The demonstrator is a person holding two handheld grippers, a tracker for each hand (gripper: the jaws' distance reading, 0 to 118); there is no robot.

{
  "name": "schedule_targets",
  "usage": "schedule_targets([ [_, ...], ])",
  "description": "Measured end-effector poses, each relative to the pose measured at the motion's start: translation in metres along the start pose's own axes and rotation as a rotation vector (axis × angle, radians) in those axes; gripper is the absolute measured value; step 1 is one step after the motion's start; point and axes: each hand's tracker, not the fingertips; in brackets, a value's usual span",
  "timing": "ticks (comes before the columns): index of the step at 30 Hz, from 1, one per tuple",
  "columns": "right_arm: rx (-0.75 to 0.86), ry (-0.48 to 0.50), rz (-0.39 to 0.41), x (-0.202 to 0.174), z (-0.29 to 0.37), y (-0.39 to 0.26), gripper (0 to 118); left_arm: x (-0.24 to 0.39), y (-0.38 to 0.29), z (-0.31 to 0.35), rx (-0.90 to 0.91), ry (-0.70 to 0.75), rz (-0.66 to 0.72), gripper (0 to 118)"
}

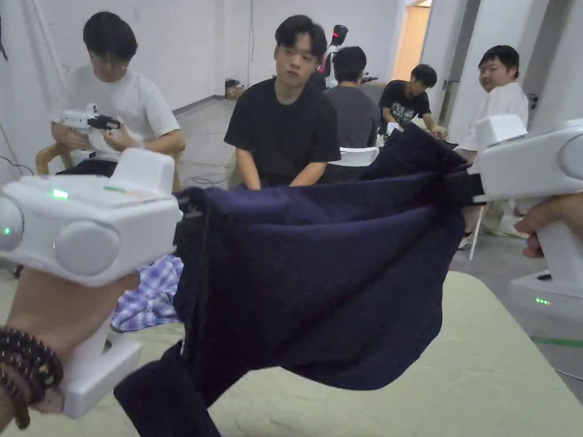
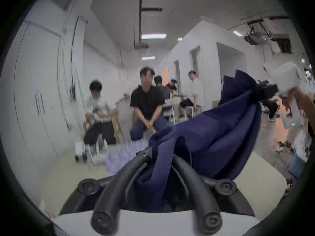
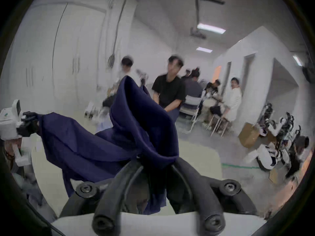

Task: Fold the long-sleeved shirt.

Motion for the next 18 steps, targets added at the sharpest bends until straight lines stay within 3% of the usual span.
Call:
schedule_targets([
  [5,0.177,-0.102,-0.031,0.017,0.038,0.096,12,-0.019,0.148,-0.031,0.095,0.018,0.084,13],
  [9,0.218,-0.149,-0.065,0.024,0.041,0.135,12,-0.020,0.213,-0.043,0.151,0.045,0.094,13],
  [18,0.204,-0.183,-0.118,0.036,-0.006,0.114,13,-0.004,0.215,-0.075,0.094,0.094,0.060,13],
])
